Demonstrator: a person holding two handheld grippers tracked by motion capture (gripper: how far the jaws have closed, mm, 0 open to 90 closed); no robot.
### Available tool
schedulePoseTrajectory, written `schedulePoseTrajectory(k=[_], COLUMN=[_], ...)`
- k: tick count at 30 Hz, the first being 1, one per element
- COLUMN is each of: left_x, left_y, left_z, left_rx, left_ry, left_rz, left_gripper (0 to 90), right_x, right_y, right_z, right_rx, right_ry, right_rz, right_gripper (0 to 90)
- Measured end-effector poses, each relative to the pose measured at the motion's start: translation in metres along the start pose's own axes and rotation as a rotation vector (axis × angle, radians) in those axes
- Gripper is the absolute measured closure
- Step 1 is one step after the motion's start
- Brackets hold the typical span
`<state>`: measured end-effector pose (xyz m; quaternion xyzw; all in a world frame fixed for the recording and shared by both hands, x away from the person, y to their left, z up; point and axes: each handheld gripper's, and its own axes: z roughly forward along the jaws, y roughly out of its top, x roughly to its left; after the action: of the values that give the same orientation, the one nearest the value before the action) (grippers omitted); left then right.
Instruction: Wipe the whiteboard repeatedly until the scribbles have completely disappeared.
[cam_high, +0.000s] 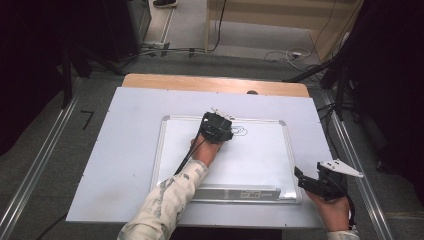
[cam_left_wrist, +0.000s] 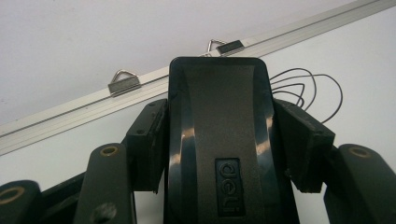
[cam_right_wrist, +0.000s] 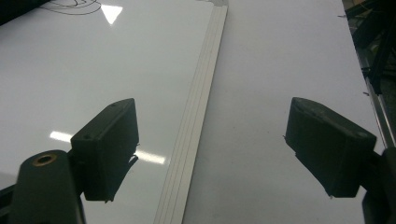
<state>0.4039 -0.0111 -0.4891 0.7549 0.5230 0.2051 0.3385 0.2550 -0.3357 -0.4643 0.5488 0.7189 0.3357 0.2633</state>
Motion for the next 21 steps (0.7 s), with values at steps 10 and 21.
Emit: schedulePoseTrajectory(k=[10,21], left_x=[-0.007,-0.015], left_y=[0.003,0.006], left_z=[0.003,0.007], left_rx=[0.001,0.003], left_ry=[-0.01,-0.022], left_rz=[0.011,0.021], left_gripper=[40.0,40.0], right_x=[0.0,0.0], right_y=[0.0,0.0], right_z=[0.0,0.0], right_rx=[0.0,0.001], right_ry=[0.001,0.001], right_rz=[0.0,-0.001], right_gripper=[15.9,15.9])
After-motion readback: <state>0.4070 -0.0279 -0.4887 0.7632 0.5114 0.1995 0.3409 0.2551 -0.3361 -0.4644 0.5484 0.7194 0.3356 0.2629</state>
